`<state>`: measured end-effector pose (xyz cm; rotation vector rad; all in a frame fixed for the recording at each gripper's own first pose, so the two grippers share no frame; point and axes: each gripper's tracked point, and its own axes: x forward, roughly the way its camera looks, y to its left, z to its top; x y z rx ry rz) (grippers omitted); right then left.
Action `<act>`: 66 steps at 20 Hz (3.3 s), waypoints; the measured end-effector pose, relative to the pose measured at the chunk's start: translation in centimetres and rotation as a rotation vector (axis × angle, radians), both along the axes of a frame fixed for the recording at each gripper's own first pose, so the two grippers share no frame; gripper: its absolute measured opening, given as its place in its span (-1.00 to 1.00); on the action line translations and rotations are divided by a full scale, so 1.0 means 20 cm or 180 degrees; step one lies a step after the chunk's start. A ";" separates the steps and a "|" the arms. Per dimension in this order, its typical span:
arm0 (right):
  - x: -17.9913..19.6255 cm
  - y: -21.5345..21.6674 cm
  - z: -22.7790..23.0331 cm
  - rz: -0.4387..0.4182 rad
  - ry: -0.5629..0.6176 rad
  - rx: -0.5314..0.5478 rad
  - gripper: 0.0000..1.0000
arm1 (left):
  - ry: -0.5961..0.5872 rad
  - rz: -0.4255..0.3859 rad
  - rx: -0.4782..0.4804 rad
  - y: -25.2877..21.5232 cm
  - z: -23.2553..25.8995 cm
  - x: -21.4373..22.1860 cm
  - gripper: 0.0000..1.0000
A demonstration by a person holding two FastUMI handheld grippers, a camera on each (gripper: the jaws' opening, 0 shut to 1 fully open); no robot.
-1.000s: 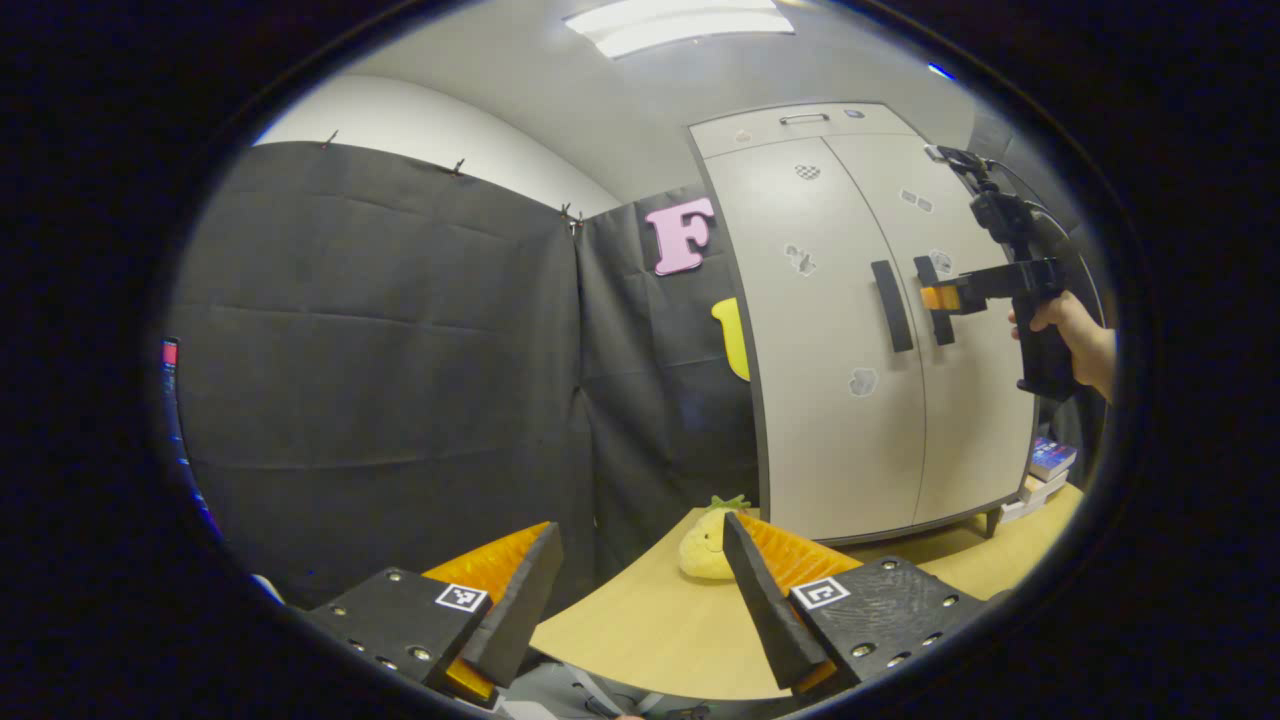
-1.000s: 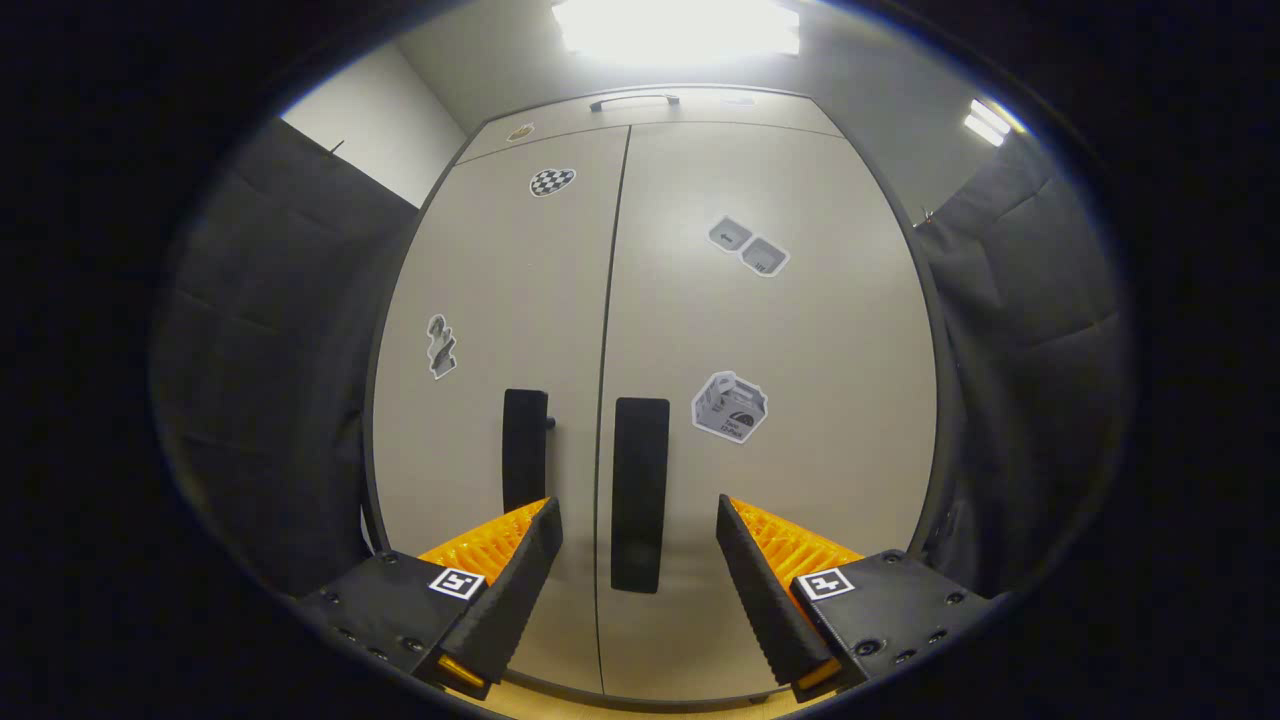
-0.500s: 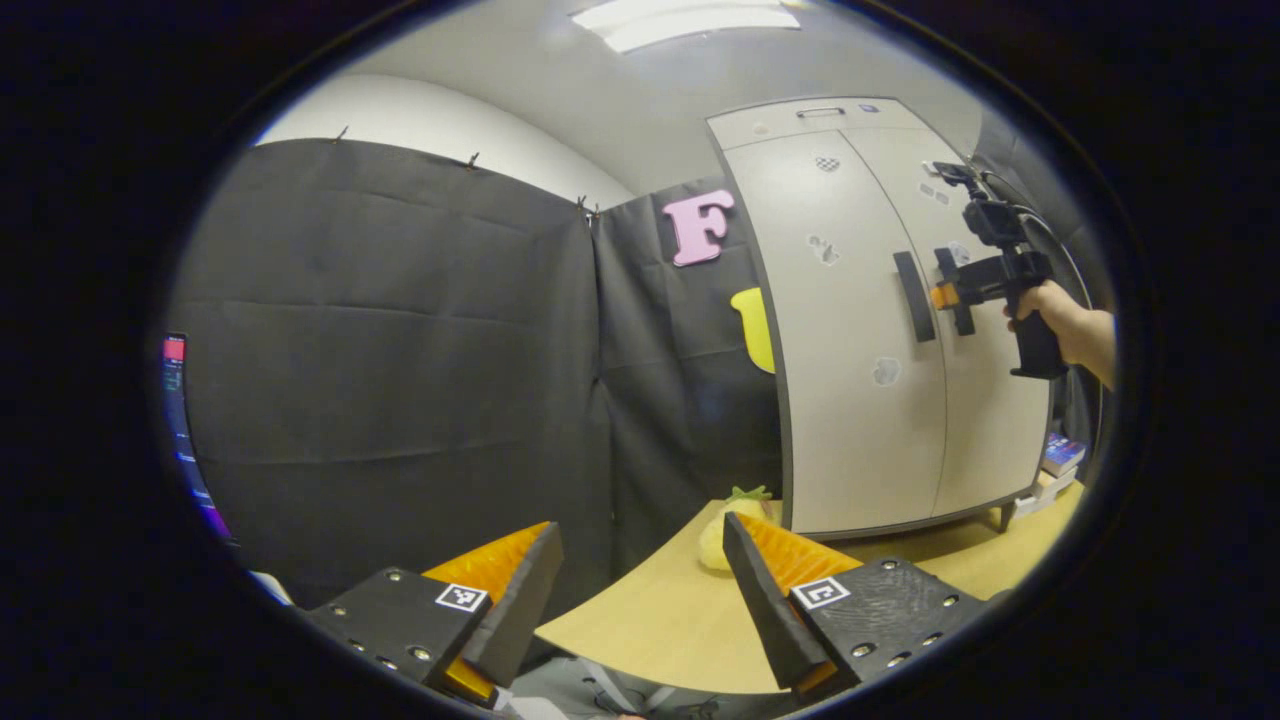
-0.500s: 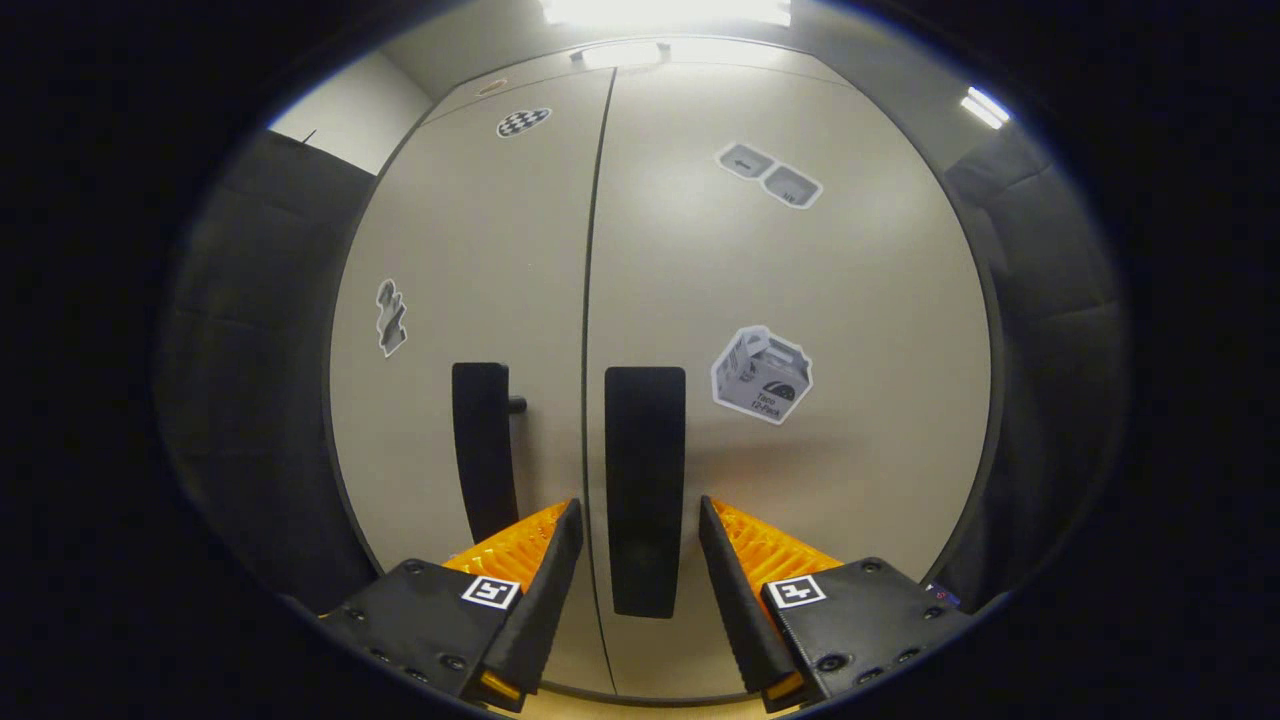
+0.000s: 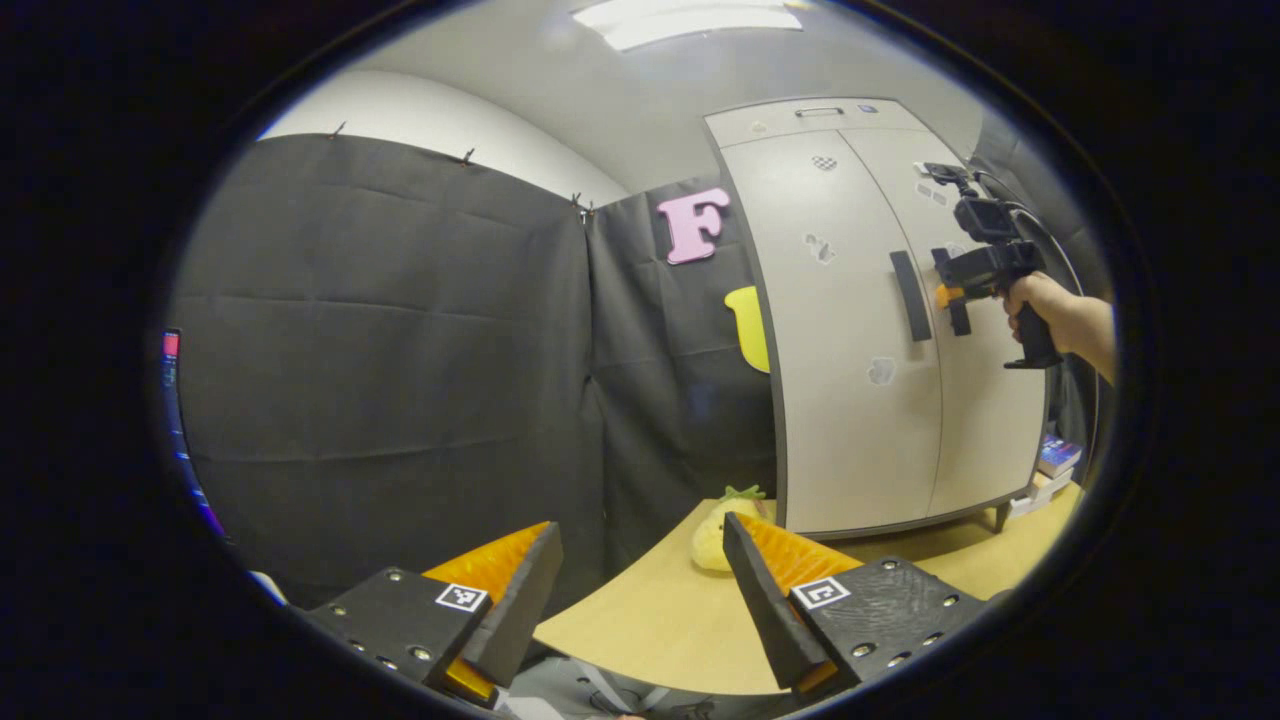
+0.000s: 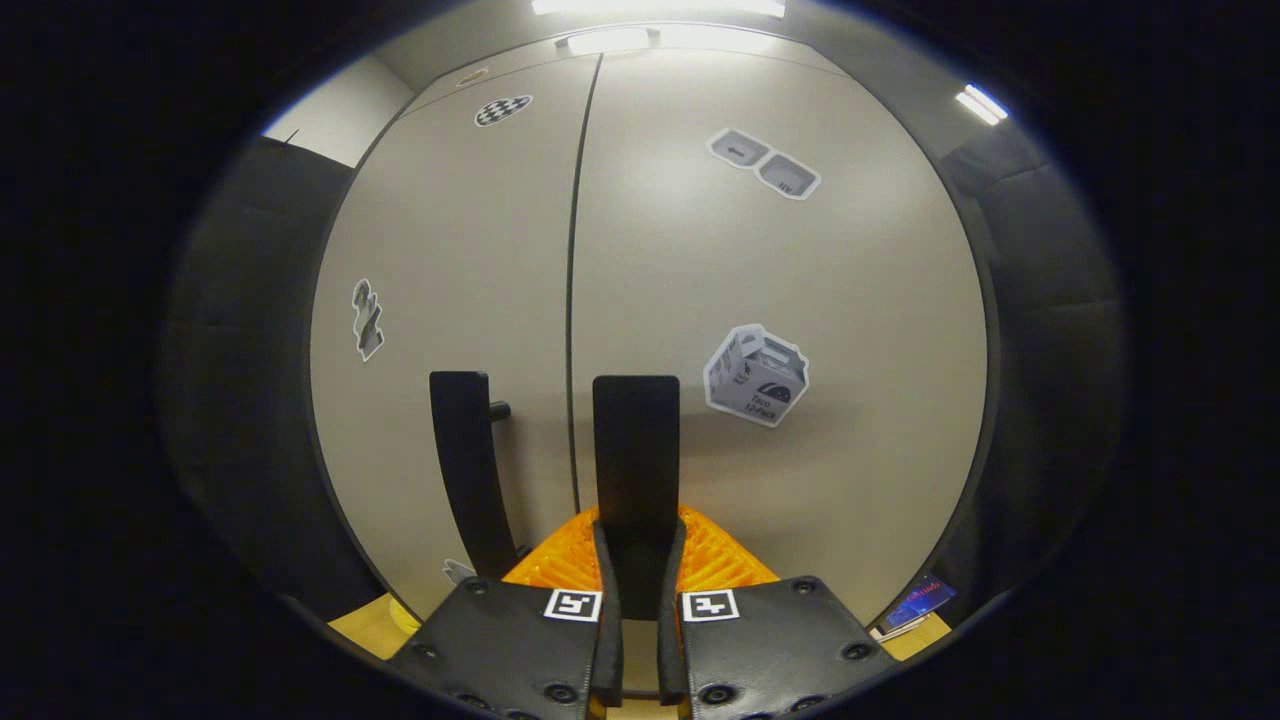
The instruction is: Open the right door of the double-door shoe cabinet with the right hand, and open the left door with the left hand.
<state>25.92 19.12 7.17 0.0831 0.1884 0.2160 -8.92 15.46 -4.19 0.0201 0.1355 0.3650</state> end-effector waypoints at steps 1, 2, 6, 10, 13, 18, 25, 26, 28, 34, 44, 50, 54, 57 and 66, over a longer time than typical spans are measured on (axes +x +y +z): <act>0.00 0.00 0.00 0.0013 0.0014 0.0023 -0.70 | -0.0004 -0.0020 -0.0011 0.00 0.00 0.00 0.89; -0.01 0.00 -0.01 0.0037 0.0055 0.0018 -0.82 | -0.0011 -0.0045 -0.0017 -0.01 0.00 0.00 0.89; -0.04 0.00 0.00 0.0115 0.0051 0.0094 -0.80 | -0.0064 -0.0125 -0.0022 -0.02 0.02 0.00 0.89; -0.13 -0.02 0.01 0.0205 0.0070 0.0166 -0.80 | -0.0100 -0.0225 -0.0041 -0.04 0.04 0.00 0.87; -0.20 -0.06 0.02 0.0283 0.0083 0.0190 -0.80 | -0.0114 -0.0311 -0.0057 -0.06 0.05 0.01 0.89; -0.30 -0.11 0.02 0.0386 0.0141 0.0243 -0.80 | -0.0154 -0.0484 -0.0059 -0.16 0.07 0.11 0.89; -0.42 -0.18 0.03 0.0522 0.0206 0.0297 -0.80 | -0.0222 -0.0685 -0.0083 -0.27 0.09 0.15 0.89; -0.44 -0.19 0.03 0.0551 0.0216 0.0311 -0.80 | -0.0227 -0.0716 -0.0088 -0.29 0.09 0.16 0.89; -0.47 -0.22 0.03 0.0597 0.0229 0.0313 -0.80 | -0.0241 -0.0783 -0.0097 -0.34 0.10 0.18 0.89; -0.52 -0.27 0.03 0.0751 0.0292 0.0342 -0.80 | -0.0303 -0.0982 -0.0103 -0.48 0.12 0.24 0.89; -0.57 -0.35 0.03 0.0855 0.0289 0.0312 -0.80 | -0.0306 -0.1236 -0.0144 -0.69 0.12 0.32 0.87; -0.61 -0.42 0.03 0.0900 0.0303 0.0274 -0.80 | -0.0303 -0.1370 -0.0151 -0.83 0.12 0.35 0.88; -0.62 -0.46 0.03 0.0891 0.0285 0.0287 -0.81 | -0.0285 -0.1443 -0.0168 -0.91 0.12 0.37 0.89; -0.62 -0.50 0.03 0.0827 0.0274 0.0254 -0.80 | -0.0297 -0.1509 -0.0172 -0.98 0.14 0.38 0.89; -0.58 -0.67 0.02 0.0492 0.0168 0.0053 -0.86 | -0.0316 -0.1657 -0.0155 -1.13 0.17 0.39 0.88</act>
